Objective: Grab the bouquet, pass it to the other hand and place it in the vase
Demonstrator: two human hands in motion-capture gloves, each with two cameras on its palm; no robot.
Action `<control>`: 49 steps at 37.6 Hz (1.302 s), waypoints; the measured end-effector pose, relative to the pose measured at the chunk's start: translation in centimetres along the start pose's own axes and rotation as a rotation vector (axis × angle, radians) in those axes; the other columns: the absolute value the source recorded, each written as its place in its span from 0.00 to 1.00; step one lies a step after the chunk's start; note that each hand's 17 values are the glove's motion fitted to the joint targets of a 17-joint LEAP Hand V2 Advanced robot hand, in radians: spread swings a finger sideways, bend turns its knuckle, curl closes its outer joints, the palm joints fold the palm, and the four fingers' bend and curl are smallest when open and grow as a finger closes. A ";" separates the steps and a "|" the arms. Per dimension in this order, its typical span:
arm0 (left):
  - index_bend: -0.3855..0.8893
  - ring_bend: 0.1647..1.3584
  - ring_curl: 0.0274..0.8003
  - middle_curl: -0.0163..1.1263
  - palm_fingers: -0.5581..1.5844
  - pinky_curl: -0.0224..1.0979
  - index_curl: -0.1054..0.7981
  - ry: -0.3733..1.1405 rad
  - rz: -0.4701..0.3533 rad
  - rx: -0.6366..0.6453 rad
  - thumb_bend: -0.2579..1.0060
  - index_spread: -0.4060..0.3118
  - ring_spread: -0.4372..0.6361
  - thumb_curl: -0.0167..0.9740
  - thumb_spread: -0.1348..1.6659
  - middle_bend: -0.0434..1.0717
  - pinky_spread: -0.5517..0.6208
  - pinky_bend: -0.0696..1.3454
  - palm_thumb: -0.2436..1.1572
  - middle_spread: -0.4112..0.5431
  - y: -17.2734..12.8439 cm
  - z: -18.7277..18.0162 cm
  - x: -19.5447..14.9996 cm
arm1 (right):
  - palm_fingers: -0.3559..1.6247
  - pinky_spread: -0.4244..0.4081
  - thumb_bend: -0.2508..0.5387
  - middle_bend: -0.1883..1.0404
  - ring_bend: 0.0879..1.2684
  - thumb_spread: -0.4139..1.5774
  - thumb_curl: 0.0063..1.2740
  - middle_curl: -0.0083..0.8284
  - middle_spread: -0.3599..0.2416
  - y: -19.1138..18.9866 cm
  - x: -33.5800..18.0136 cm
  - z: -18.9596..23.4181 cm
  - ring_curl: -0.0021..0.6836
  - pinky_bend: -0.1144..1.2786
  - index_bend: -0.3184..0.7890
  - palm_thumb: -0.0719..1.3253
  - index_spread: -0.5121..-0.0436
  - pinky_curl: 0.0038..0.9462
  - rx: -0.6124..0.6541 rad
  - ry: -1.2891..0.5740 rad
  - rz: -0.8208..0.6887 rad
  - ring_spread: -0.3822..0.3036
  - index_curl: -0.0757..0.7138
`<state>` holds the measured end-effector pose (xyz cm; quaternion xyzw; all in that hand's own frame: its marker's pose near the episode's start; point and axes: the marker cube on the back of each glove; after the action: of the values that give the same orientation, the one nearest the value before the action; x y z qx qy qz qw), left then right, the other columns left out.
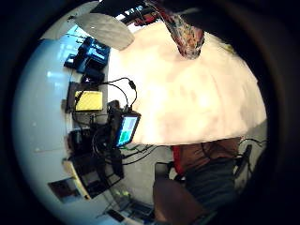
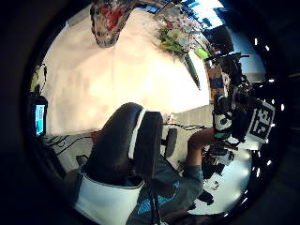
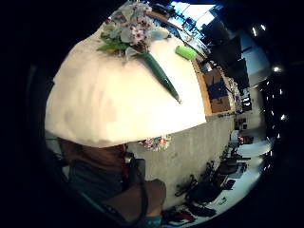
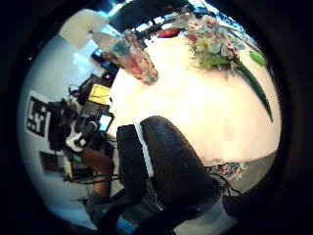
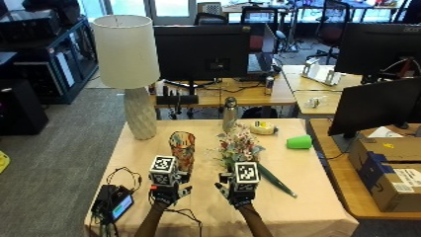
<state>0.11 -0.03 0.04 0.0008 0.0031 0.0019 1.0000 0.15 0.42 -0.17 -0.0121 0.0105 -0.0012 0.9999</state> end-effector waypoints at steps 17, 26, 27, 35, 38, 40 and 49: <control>0.40 0.30 0.19 0.18 0.34 0.20 0.26 0.011 0.012 -0.017 0.19 0.55 0.79 0.16 0.61 0.23 0.85 0.34 0.25 0.64 0.4 -0.4 0.4 | 0.26 0.86 0.37 0.34 0.09 0.73 0.10 0.23 0.59 -0.3 -1.0 -0.1 0.15 0.38 0.43 0.18 0.32 0.23 0.042 -0.021 -0.033 0.78 0.33; 0.41 0.32 0.22 0.22 0.33 0.23 0.30 0.019 0.004 -0.025 0.19 0.55 0.82 0.19 0.65 0.23 0.87 0.34 0.25 0.65 0.4 -0.3 0.3 | 0.25 0.88 0.32 0.33 0.09 0.77 0.13 0.28 0.60 -0.2 -1.1 -0.3 0.20 0.38 0.43 0.20 0.28 0.26 0.043 -0.028 -0.044 0.79 0.37; 0.41 0.32 0.22 0.22 0.33 0.23 0.30 0.019 0.009 -0.015 0.19 0.55 0.82 0.20 0.65 0.23 0.88 0.34 0.25 0.65 0.0 -0.1 0.2 | 0.25 0.88 0.32 0.33 0.09 0.78 0.13 0.29 0.60 -0.2 -1.0 -0.3 0.20 0.38 0.43 0.20 0.28 0.27 0.039 -0.026 -0.043 0.80 0.38; 0.41 0.33 0.24 0.24 0.33 0.25 0.33 0.031 0.000 -0.008 0.19 0.56 0.83 0.22 0.66 0.23 0.88 0.35 0.24 0.66 -0.3 0.0 0.1 | 0.25 0.89 0.30 0.33 0.09 0.79 0.15 0.32 0.60 -0.2 -0.6 -0.3 0.23 0.38 0.43 0.20 0.27 0.29 0.011 -0.016 -0.044 0.80 0.40; 0.41 0.34 0.24 0.25 0.32 0.26 0.34 0.035 -0.008 -0.009 0.19 0.56 0.83 0.23 0.66 0.23 0.88 0.35 0.24 0.66 0.1 -0.4 0.0 | 0.24 0.89 0.30 0.33 0.09 0.79 0.15 0.33 0.60 -0.2 -0.1 -0.4 0.24 0.38 0.43 0.20 0.27 0.30 0.003 0.001 -0.041 0.80 0.41; 0.41 0.34 0.25 0.26 0.32 0.26 0.34 0.037 -0.013 -0.008 0.19 0.56 0.83 0.23 0.67 0.23 0.88 0.35 0.24 0.66 0.6 -0.9 0.0 | 0.24 0.89 0.29 0.33 0.09 0.79 0.16 0.34 0.60 -0.5 0.3 -0.6 0.24 0.38 0.42 0.20 0.27 0.30 0.014 0.001 -0.035 0.80 0.41; 0.40 0.35 0.26 0.27 0.32 0.28 0.36 0.040 -0.016 0.021 0.19 0.56 0.83 0.25 0.67 0.23 0.89 0.36 0.24 0.66 0.7 -1.1 -0.4 | 0.23 0.90 0.29 0.33 0.10 0.78 0.17 0.37 0.60 -1.3 5.3 -2.1 0.28 0.39 0.41 0.19 0.26 0.32 0.041 0.025 0.036 0.81 0.41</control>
<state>-0.28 0.64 -1.05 0.0113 0.0231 -0.0063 0.9996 5.41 -0.91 -2.31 0.0087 0.0231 0.0166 0.9996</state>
